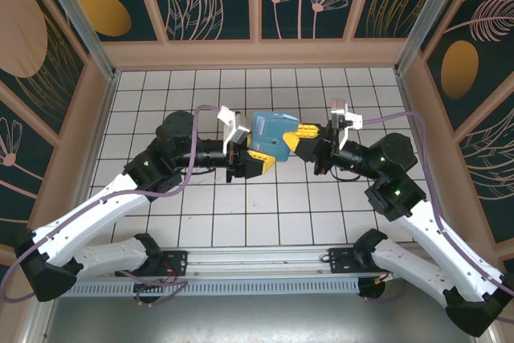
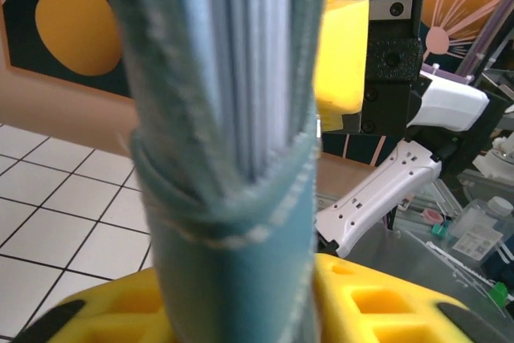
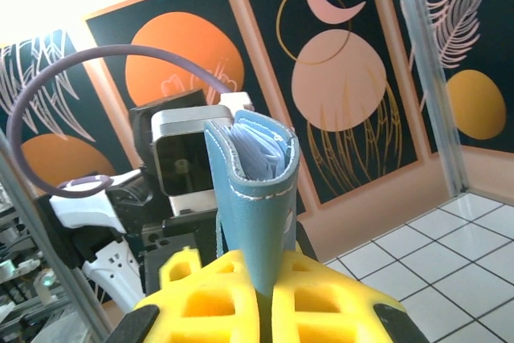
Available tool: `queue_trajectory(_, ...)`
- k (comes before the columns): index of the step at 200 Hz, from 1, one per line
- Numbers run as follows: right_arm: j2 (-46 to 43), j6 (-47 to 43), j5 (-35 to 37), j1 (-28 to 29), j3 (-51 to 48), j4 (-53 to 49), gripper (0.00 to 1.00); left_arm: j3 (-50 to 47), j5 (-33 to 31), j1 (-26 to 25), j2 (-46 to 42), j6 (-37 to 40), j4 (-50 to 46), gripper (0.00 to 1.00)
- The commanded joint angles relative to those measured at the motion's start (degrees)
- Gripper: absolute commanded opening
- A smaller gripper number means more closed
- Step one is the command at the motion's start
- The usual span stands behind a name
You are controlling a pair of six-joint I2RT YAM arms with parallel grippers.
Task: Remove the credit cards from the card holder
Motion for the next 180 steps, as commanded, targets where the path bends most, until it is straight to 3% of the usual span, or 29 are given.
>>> queue_trajectory(1,0.58,0.14,-2.1,1.21,2.76,4.06,0.0,1.83,3.48,-0.22,-1.47,0.82,3.38,0.3)
queue_trajectory(55,1.69,-2.42,-2.88,4.44,5.49,1.5,0.0,1.44,6.81,-0.15,-3.05,0.56,5.54,0.12)
queue_trajectory(97,2.26,-2.66,-3.26,5.79,7.72,0.73,0.38,1.35,12.97,-0.23,-3.16,0.55,5.99,0.08)
queue_trajectory(112,3.19,-1.93,-3.94,6.38,8.75,1.23,0.42,1.51,15.02,-0.13,-2.89,1.07,5.04,0.07)
queue_trajectory(180,8.15,-4.46,-4.75,10.41,14.82,-6.31,0.42,3.28,14.28,-0.16,-2.63,5.08,-2.84,0.08)
